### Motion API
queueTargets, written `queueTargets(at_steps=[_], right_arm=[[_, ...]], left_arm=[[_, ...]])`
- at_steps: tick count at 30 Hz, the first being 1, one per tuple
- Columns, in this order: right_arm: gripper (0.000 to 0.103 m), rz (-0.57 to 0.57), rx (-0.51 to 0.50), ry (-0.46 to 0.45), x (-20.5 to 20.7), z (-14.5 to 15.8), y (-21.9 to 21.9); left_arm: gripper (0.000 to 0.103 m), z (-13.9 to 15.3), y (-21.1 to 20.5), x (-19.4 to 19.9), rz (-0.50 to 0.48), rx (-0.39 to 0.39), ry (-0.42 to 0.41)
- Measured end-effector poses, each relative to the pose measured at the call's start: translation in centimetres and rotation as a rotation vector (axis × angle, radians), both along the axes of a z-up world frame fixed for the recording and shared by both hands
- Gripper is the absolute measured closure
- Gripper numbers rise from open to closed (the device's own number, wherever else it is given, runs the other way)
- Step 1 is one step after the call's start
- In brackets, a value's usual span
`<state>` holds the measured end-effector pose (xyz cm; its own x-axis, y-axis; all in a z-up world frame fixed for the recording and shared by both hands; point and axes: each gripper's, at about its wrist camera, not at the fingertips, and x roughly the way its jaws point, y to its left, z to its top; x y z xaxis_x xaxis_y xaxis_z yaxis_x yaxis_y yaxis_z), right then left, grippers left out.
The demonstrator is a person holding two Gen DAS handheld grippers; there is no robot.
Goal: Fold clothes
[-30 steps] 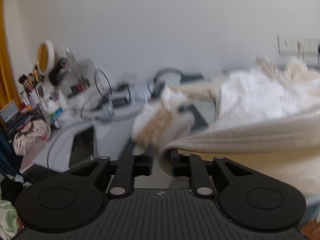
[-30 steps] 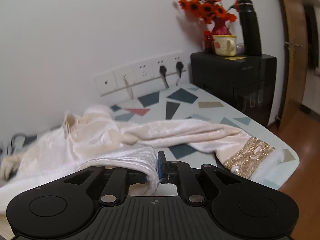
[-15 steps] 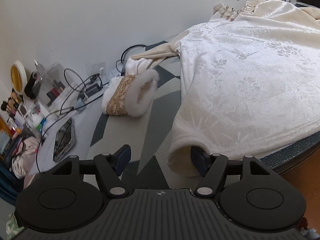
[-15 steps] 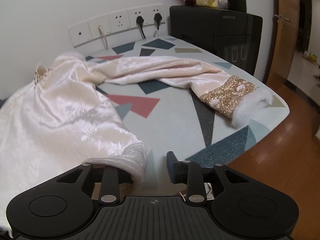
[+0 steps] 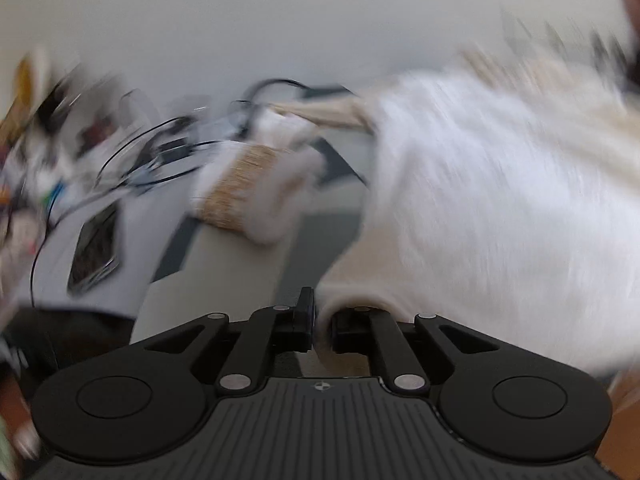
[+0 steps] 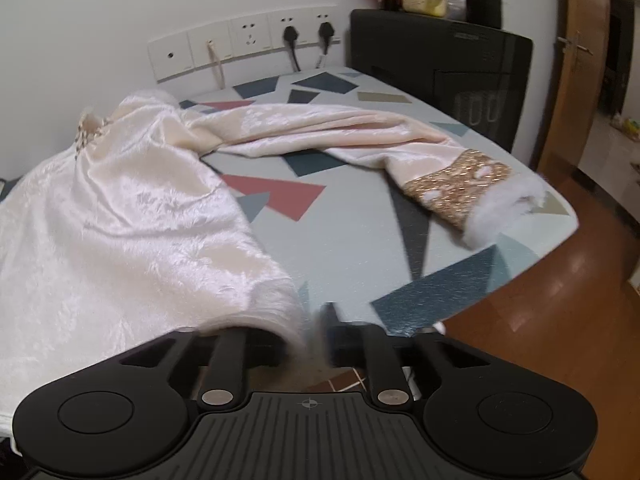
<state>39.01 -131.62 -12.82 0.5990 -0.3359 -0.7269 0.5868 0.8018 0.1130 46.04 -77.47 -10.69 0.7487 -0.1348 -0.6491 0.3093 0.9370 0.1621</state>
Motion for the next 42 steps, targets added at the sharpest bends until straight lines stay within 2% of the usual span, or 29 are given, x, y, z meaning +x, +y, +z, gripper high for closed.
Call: queueTargets(at_steps=[4,8,10,11,12,15,17,20,22,24,26,28,30,32,34,38,42], right_arm=[[0.063,0.053,0.008,0.030,-0.6,-0.9,0.6],[0.062,0.087,-0.037,0.057,-0.1,-2.0,2.6],[0.070,0.113,-0.090,0.072,0.2,-2.0,3.7],[0.087,0.131,-0.104,0.082,0.5,-1.8,4.1],[0.097,0.150,-0.111,0.093,0.8,-1.6,4.4],[0.098,0.076,-0.067,0.091,1.3,-0.1,3.1],[0.098,0.000,0.014,0.058,2.0,1.9,0.9],[0.098,-0.060,0.144,-0.048,5.3,7.2,-2.9],[0.098,-0.054,0.168,-0.167,8.5,13.2,-4.6],[0.098,-0.018,0.110,-0.338,10.8,21.1,-5.1],[0.098,0.008,0.015,-0.535,11.0,28.7,-4.8],[0.098,0.023,-0.038,-0.667,10.1,33.7,-4.5],[0.098,0.048,-0.046,-0.713,9.0,35.7,-4.4],[0.098,0.074,-0.044,-0.704,7.6,35.6,-4.2],[0.098,0.080,0.012,-0.652,5.9,33.3,-4.3],[0.098,0.063,0.159,-0.516,2.3,27.5,-5.2],[0.098,0.019,0.236,-0.375,0.1,22.8,-6.1]], left_arm=[[0.095,2.8,2.4,0.7,0.101,-0.199,0.038],[0.095,2.6,3.7,1.5,0.181,-0.337,0.137],[0.095,1.9,4.1,2.0,0.225,-0.380,0.179],[0.095,1.6,4.3,2.2,0.244,-0.399,0.198],[0.095,1.4,4.6,2.3,0.263,-0.423,0.216],[0.095,1.8,4.8,2.5,0.297,-0.472,0.233],[0.096,2.9,4.2,2.8,0.280,-0.490,0.216],[0.097,5.8,2.4,4.8,0.210,-0.520,0.173],[0.097,9.8,1.3,7.0,0.163,-0.564,0.100],[0.097,16.1,1.1,8.7,0.134,-0.621,-0.046],[0.097,22.0,1.6,9.3,0.107,-0.691,-0.182],[0.097,27.5,2.8,8.8,0.080,-0.768,-0.304],[0.097,29.4,3.9,7.7,0.046,-0.793,-0.329],[0.097,29.2,4.5,6.1,0.032,-0.771,-0.334],[0.097,27.4,5.0,4.7,0.028,-0.733,-0.300],[0.097,21.1,6.8,1.5,0.043,-0.684,-0.135],[0.097,14.6,7.6,-1.8,0.054,-0.595,0.062]])
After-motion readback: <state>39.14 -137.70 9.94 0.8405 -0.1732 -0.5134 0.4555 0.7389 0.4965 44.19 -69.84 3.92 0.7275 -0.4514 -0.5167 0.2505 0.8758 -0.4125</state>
